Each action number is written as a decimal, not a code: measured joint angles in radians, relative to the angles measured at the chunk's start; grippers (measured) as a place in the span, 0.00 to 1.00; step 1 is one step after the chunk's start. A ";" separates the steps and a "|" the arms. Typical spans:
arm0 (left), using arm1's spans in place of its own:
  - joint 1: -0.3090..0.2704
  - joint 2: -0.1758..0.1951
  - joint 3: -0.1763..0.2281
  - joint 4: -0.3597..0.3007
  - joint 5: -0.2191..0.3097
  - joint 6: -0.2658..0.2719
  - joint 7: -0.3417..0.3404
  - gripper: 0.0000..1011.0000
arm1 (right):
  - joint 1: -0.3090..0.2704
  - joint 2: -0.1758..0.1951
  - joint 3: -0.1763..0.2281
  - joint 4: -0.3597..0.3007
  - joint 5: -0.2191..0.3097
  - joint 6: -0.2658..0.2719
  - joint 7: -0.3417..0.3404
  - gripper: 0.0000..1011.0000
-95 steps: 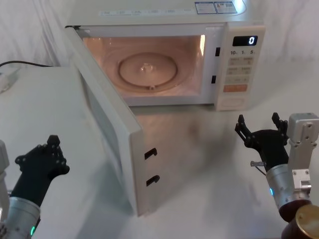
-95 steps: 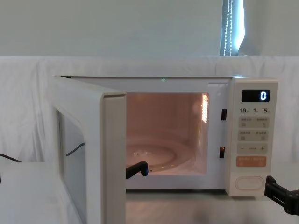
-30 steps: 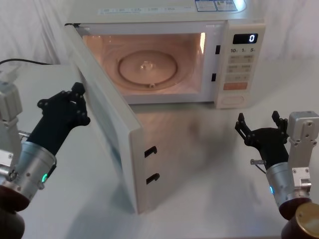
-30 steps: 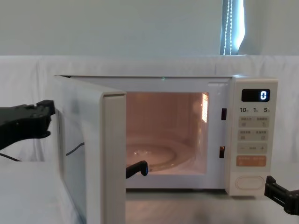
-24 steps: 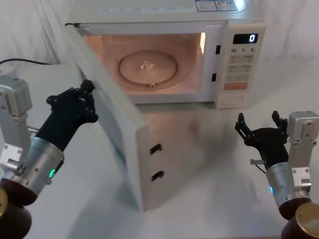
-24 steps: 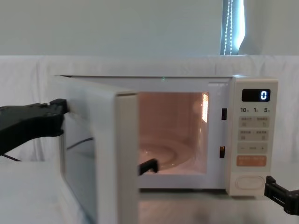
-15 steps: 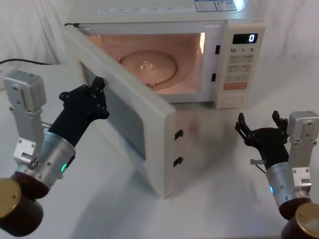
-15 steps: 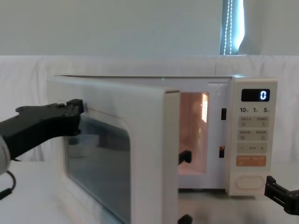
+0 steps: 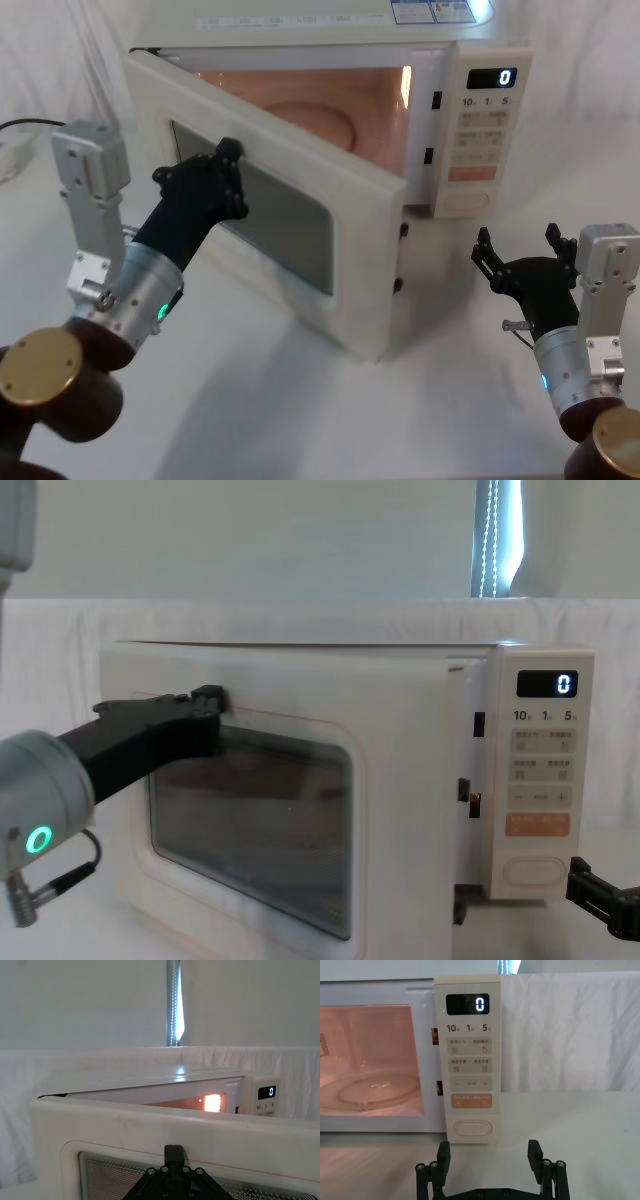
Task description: Press the button to open the microwave door with one hand; close the microwave door with the other hand.
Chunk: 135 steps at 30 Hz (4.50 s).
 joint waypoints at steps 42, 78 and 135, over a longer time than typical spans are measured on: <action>-0.233 -0.180 0.074 0.291 -0.008 -0.011 0.038 0.00 | 0.000 0.000 0.000 0.000 0.000 0.000 0.000 0.99; -0.345 -0.223 0.081 0.459 0.011 -0.058 0.027 0.00 | 0.000 0.000 0.000 0.000 0.000 0.000 0.000 0.99; -0.420 -0.247 0.084 0.567 0.050 -0.059 0.021 0.00 | 0.000 0.000 0.000 0.000 0.000 0.000 0.000 0.99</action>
